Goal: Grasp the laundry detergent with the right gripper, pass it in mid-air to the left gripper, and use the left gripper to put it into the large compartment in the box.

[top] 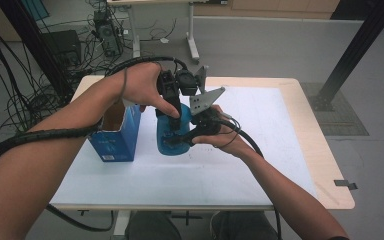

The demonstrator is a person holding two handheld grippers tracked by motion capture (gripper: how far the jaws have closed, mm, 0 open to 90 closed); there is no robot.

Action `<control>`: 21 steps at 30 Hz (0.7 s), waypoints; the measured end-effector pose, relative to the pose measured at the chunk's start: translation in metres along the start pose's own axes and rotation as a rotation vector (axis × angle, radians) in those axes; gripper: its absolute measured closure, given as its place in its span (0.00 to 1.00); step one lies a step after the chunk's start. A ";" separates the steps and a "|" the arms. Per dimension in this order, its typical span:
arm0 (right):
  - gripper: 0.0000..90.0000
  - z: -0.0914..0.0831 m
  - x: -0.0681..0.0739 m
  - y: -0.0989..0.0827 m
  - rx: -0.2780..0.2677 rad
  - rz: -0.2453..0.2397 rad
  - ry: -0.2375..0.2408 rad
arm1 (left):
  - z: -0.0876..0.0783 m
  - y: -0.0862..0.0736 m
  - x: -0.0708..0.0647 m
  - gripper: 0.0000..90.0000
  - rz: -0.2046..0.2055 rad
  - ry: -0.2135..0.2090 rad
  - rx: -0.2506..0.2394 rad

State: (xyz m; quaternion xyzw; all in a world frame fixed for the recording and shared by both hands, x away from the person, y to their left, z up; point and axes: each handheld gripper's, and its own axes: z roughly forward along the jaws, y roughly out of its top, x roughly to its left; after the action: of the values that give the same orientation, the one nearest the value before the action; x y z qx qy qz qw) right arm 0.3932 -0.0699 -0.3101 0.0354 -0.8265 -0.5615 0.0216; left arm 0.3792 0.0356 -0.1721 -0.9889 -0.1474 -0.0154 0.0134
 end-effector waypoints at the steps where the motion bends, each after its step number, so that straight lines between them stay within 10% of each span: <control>1: 0.47 0.000 0.000 0.000 0.002 0.000 0.001 | 0.000 0.000 0.000 0.41 -0.004 -0.001 -0.003; 21: 0.47 0.000 -0.001 0.000 0.001 -0.001 -0.007 | 0.000 0.000 0.000 0.41 -0.008 0.002 -0.004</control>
State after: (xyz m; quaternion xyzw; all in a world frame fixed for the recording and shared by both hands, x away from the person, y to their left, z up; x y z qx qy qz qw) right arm 0.3942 -0.0697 -0.3107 0.0341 -0.8267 -0.5613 0.0184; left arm 0.3793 0.0359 -0.1722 -0.9882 -0.1515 -0.0168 0.0116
